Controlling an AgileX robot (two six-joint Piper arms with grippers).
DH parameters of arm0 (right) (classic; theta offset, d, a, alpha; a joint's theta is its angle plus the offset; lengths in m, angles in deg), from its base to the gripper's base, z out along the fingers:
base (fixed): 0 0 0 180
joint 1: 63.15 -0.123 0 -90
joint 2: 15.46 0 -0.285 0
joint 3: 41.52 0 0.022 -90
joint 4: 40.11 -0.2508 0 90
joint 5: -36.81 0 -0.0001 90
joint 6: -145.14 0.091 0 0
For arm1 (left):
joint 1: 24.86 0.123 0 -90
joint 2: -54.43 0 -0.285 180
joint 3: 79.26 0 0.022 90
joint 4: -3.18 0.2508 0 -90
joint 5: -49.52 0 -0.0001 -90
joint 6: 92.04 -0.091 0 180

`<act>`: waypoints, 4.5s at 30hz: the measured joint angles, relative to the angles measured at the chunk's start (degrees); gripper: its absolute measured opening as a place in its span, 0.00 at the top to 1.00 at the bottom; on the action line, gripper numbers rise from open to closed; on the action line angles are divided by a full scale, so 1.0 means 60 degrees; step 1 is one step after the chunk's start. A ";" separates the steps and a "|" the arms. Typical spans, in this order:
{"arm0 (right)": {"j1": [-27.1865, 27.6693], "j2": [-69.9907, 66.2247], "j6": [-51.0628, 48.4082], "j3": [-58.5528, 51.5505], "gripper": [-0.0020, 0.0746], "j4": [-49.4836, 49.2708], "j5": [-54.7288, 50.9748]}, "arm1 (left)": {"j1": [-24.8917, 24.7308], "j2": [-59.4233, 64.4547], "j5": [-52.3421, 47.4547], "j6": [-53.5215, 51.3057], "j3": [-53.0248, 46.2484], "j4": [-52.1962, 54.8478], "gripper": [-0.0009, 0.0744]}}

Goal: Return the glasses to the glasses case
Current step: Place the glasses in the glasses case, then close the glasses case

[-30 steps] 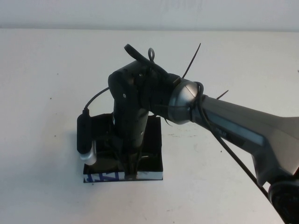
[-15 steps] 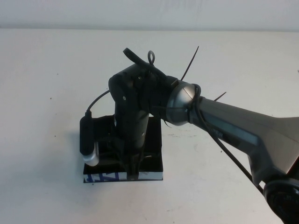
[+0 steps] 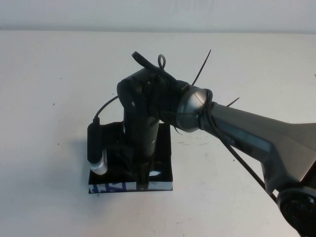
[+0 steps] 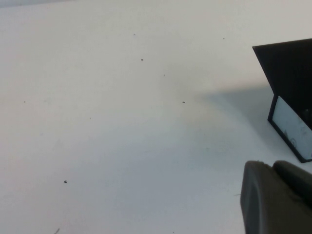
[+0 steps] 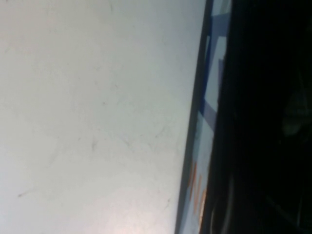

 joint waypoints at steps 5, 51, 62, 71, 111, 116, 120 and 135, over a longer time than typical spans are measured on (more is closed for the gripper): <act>0.0000 0.0000 0.0000 0.0015 0.66 0.0000 0.0000 | 0.0000 0.0000 0.0000 0.0000 0.0000 0.0000 0.99; 0.0000 0.5224 0.6157 -0.2776 0.99 0.1284 -0.0178 | 0.0000 0.0000 0.0000 0.0000 0.0000 0.0000 0.99; 0.0000 0.5224 0.6017 -0.2776 0.99 0.1232 0.0071 | 0.0000 0.0000 0.0000 0.0000 0.0000 0.0000 0.99; 0.0000 0.5224 0.6296 -0.2776 0.99 0.1134 0.0440 | 0.0013 0.0000 0.1840 0.1918 0.0000 -0.3104 0.99; 0.1248 0.4047 0.7454 -0.2605 0.99 -0.0363 0.1849 | -0.0290 1.2978 -0.2808 -1.3022 0.4229 -1.4334 0.99; 0.1347 0.3256 0.7454 -0.1769 0.99 -0.0361 0.1808 | -0.0524 1.4096 -0.2598 -1.5072 0.4337 -1.5699 0.99; 0.1439 0.2602 0.7454 -0.0865 0.99 -0.0422 0.1625 | -0.0524 1.4928 -0.2551 -1.5812 0.4533 -1.5977 0.99; 0.1864 0.0603 0.7454 0.1084 0.99 -0.0776 0.1638 | -0.0524 1.6158 -0.2415 -1.7079 0.5032 -1.6061 0.99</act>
